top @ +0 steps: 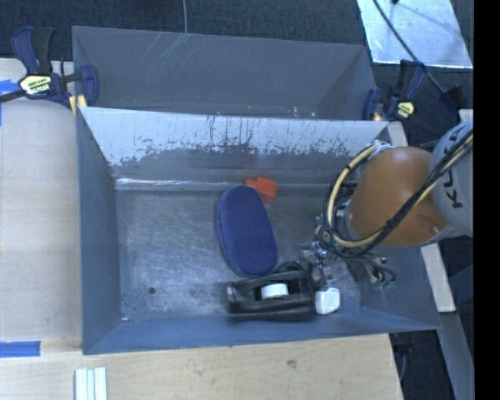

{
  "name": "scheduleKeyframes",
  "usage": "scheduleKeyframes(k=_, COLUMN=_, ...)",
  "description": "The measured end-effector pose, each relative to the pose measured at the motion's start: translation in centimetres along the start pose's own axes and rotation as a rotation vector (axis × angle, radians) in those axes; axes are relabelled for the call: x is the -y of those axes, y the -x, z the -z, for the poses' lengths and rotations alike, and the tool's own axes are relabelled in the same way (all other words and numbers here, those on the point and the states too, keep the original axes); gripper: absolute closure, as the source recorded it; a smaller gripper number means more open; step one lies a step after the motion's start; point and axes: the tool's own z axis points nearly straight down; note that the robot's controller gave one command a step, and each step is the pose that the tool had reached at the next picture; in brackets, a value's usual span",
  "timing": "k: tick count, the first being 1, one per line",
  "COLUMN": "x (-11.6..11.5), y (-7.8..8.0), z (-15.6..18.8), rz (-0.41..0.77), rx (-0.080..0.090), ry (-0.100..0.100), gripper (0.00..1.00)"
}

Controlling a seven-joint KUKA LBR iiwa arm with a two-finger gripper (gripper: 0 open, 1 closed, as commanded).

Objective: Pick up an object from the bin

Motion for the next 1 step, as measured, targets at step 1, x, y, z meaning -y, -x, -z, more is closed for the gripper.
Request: scheduleKeyframes(k=1, x=0.45, y=0.3, z=11.91, rz=0.03, rx=-0.01, ry=0.002, gripper=1.0)
